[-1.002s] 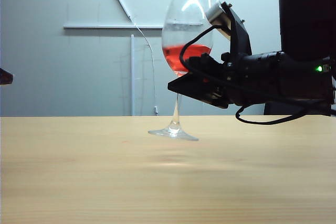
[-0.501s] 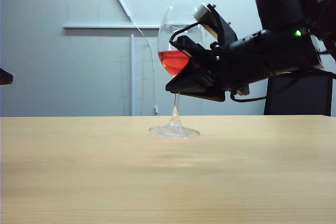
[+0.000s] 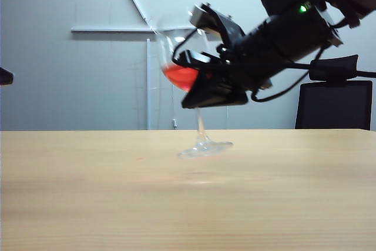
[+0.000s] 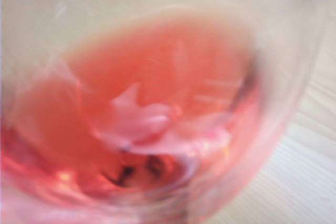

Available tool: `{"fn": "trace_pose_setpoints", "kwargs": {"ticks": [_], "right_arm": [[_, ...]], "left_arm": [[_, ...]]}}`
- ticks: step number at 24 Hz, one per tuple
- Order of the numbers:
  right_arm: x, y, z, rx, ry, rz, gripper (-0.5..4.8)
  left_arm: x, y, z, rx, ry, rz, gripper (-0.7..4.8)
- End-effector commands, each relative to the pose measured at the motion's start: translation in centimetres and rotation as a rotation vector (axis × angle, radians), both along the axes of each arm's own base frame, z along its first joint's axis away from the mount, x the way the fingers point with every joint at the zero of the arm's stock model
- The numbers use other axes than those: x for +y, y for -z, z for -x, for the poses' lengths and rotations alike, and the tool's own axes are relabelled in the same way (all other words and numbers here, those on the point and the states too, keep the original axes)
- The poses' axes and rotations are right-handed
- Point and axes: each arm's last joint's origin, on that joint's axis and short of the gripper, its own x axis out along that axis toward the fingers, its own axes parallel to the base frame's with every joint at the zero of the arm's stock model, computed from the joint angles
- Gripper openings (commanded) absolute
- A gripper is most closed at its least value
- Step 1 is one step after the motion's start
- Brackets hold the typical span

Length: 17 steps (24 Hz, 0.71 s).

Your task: Gently pick up the goblet, rotate it counterclockwise for two full turns (viewing from above), and then place it back on the table.

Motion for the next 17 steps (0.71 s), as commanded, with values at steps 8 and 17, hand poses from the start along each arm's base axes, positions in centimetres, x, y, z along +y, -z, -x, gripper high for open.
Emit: {"fn": "trace_pose_setpoints", "kwargs": {"ticks": [8, 17], "right_arm": [[1.5, -2.4, 1.5, -0.148, -0.155, 0.042, -0.04], [1.2, -3.0, 3.2, -0.235, -0.230, -0.024, -0.04]], "left_arm": [[0.0, -0.2, 0.0, -0.008, 0.001, 0.004, -0.05], [0.0, -0.2, 0.0, -0.008, 0.003, 0.004, -0.05]]}}
